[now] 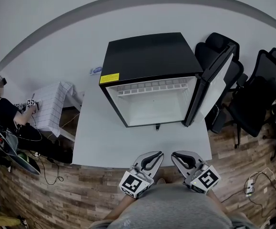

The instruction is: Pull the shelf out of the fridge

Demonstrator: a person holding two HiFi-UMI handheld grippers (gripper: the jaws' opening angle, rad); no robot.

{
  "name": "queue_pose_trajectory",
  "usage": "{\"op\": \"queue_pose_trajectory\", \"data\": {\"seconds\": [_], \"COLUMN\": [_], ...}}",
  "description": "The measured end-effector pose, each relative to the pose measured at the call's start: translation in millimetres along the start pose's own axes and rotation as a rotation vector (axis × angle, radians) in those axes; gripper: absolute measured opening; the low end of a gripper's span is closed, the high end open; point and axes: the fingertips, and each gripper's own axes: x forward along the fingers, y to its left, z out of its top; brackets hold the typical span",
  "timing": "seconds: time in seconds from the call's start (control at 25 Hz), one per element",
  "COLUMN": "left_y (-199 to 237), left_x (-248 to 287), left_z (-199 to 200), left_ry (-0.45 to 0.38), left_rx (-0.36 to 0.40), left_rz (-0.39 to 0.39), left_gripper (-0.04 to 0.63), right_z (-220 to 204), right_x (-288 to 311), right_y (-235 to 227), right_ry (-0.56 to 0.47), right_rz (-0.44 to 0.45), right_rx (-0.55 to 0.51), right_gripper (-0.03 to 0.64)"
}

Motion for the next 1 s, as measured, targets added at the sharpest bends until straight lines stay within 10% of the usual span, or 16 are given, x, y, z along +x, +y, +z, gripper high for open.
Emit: {"op": "queue_pose_trajectory", "data": {"seconds": [1.0], "left_y": [-0.7], "left_x": [32.1], "left_z": [-2.0], "left_ry": [0.002], "left_rx": [-0.034], "left_rz": [0.002], "left_gripper": [0.020], "right_z": [0.5], "right_x": [-5.4], "right_y": [-28.9], "right_ry": [0.008], "right_rz": [0.025], "right_rx": [-0.006], "right_gripper": [0.014]}}
